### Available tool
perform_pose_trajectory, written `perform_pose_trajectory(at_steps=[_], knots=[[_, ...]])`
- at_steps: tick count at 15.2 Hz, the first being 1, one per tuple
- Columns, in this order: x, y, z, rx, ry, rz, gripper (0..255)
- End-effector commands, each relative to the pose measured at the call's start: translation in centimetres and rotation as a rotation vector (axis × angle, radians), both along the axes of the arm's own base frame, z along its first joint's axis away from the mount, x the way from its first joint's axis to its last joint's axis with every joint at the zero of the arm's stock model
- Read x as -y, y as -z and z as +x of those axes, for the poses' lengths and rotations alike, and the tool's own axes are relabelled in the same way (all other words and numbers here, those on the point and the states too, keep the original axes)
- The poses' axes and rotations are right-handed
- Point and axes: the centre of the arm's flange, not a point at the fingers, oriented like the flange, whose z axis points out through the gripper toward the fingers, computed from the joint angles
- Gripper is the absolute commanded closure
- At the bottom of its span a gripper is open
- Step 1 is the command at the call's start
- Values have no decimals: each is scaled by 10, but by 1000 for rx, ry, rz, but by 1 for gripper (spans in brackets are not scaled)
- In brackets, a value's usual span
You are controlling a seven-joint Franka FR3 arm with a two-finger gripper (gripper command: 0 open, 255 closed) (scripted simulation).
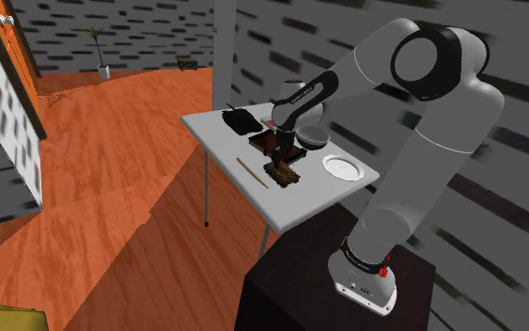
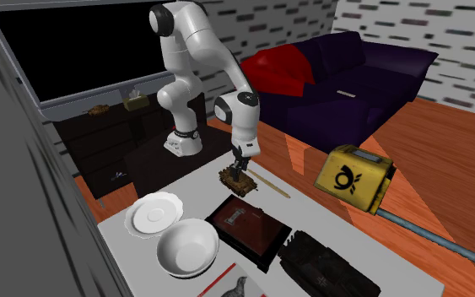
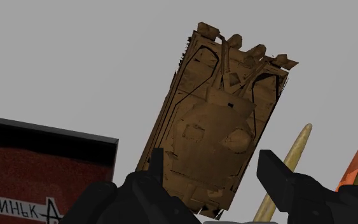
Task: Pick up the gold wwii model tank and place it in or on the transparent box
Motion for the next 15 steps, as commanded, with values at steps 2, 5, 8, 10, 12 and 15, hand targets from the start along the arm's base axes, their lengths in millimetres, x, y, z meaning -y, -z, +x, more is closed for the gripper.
perform_pose_trajectory(at_steps=[2, 5, 8, 10, 12, 15], knots=[[0, 0, 0, -2, 1, 0, 255], [0, -15, 0, -2, 1, 0, 255], [0, -31, 0, -2, 1, 0, 255], [0, -42, 0, -2, 1, 0, 255], [0, -52, 0, -2, 1, 0, 255], [0, -68, 0, -2, 1, 0, 255]])
